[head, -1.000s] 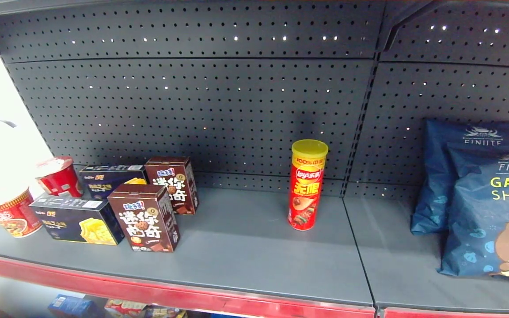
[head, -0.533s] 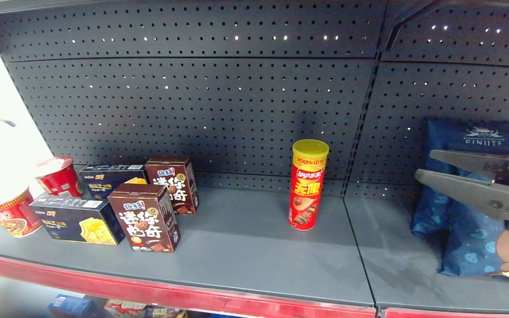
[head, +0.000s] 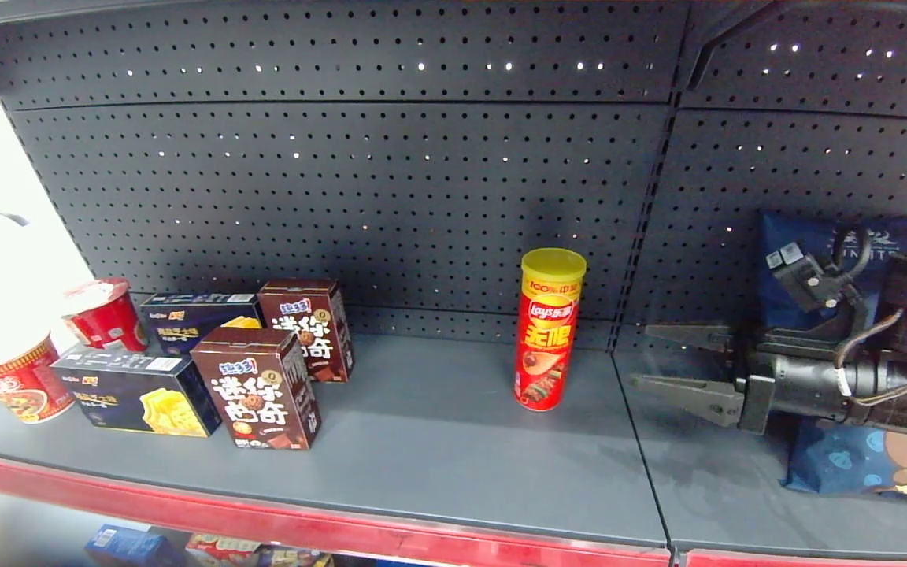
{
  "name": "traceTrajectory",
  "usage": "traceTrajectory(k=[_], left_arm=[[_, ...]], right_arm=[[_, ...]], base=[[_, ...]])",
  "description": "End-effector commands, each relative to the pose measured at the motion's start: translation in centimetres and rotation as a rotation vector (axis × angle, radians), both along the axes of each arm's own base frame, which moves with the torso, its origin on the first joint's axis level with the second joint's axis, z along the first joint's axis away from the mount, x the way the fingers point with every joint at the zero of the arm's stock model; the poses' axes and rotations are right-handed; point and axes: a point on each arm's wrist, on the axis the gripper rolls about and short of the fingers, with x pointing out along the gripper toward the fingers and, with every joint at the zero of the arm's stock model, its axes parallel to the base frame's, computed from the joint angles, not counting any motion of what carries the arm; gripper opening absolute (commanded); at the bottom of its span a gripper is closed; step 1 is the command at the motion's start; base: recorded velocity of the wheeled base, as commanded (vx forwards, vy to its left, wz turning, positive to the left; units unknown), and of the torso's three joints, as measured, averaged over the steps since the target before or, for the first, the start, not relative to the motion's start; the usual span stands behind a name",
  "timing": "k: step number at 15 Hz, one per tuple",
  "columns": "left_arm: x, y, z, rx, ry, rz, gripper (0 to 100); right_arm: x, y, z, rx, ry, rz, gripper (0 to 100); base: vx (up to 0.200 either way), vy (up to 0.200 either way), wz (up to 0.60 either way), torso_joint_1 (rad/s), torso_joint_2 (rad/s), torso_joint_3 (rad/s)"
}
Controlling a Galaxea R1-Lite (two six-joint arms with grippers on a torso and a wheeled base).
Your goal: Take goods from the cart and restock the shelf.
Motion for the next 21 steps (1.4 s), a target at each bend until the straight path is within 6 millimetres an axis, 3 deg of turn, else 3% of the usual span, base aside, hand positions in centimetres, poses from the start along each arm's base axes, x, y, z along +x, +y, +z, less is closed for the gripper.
traceTrajectory(k=[1,16,21], left_arm=[[0.1,0.0,-0.1,0.000,0.004,0.000,0],[0.1,0.0,-1.3,0.004,0.033,0.012,0],[0.1,0.0,-1.6,0.006,0.056,0.013,0]], right_arm=[[2.4,0.3,-2.6,-0.008,0.045,0.012,100],[11.3,2.9,-6.5,-0.001,0.064,0.063,100],[12.4,5.4,-7.5,-0.001,0.065,0.114,100]], base=[[0.000,0.000,0.00,0.000,0.00,0.000],[0.000,0.000,0.00,0.000,0.00,0.000],[0.000,0.000,0.00,0.000,0.00,0.000]])
